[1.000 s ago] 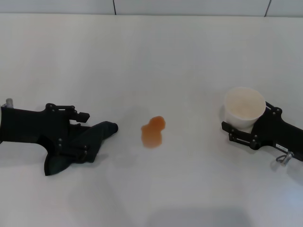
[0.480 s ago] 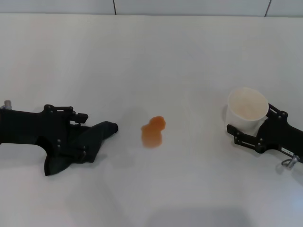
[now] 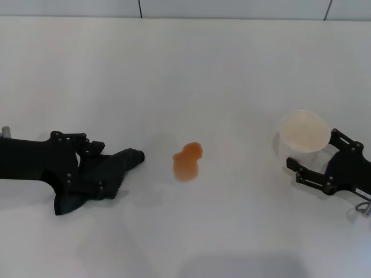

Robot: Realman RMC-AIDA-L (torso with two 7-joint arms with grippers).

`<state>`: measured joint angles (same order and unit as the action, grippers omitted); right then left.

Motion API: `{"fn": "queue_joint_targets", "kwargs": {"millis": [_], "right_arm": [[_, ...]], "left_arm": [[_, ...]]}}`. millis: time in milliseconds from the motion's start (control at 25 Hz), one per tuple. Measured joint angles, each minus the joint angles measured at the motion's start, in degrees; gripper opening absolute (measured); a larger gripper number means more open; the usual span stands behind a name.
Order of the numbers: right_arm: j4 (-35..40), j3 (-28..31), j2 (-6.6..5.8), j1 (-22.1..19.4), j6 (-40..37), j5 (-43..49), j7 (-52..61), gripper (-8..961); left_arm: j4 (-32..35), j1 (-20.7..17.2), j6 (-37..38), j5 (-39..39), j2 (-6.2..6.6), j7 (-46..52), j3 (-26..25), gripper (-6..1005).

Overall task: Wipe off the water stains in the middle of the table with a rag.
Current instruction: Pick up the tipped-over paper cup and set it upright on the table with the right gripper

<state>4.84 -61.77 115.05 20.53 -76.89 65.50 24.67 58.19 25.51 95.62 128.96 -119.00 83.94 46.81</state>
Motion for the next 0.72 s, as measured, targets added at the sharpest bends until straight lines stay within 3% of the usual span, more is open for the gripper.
{"fn": "queue_joint_targets", "kwargs": {"millis": [480,720], "right_arm": [[2.00,-0.54,-0.34,-3.22,0.27,0.41,0.15,862],[5.17,-0.09,-1.41,-6.87,-4.07,0.59,2.28,861]], "left_arm": [[0.00,-1.17,-0.16,-1.53,0.05,0.00,-0.06,734],[0.00,-2.25,-0.17,-2.59,0.17,0.18,-0.10,731]]}}
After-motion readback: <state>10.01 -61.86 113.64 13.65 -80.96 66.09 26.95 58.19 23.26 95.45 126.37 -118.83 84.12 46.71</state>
